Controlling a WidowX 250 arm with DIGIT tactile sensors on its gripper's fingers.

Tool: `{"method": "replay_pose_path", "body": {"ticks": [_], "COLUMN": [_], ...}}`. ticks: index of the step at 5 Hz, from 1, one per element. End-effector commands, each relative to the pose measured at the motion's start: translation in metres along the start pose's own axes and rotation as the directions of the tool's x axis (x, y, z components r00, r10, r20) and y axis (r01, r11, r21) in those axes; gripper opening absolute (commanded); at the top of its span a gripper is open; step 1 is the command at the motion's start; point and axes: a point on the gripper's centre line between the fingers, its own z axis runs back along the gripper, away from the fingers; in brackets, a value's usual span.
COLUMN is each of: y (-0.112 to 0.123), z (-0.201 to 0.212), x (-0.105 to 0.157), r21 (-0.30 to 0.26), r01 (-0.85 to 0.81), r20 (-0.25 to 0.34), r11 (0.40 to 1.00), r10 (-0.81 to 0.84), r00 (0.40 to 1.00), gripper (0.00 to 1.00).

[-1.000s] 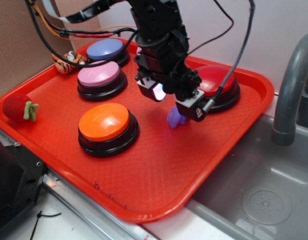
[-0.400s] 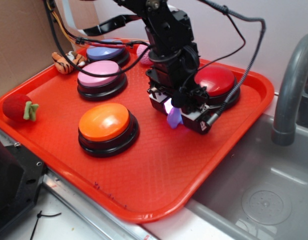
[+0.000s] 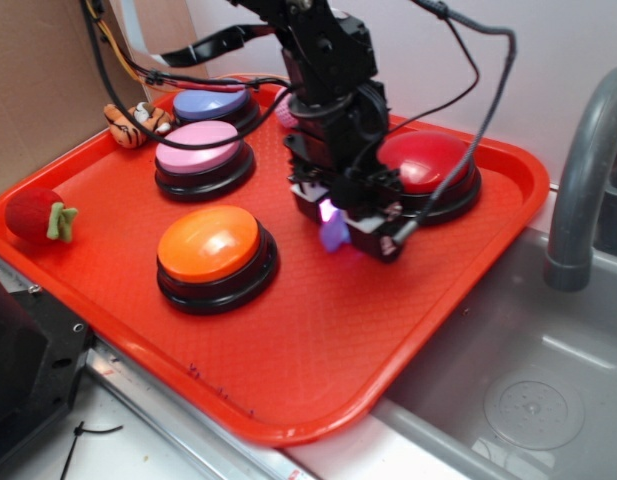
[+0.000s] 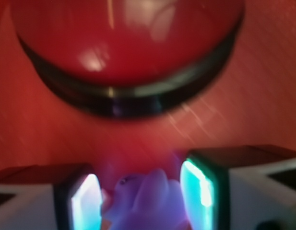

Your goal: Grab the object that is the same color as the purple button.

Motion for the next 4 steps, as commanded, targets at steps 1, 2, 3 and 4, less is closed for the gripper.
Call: {"method": "replay_pose_path", "body": {"ticks": [1, 2, 3, 4], "y": [0.01, 0.03, 0.045, 0.057], "z": [0.091, 0.136, 0.166, 0.188], "x": [0.0, -0.017, -0.033, -0.05], "r21": [-0.081, -0.064, -0.036, -0.018], "r01": [0.051, 0.014, -0.033, -0.081], "r20": [0.009, -0.018, 0.01, 0.055], "r11": [0.995, 0.998, 0.999, 0.997], "r10": [-0.05, -0.015, 0.033, 0.082], "r00": [0.999, 1.0, 0.999, 0.995], "gripper": [0.0, 0.0, 0.0, 0.0]}}
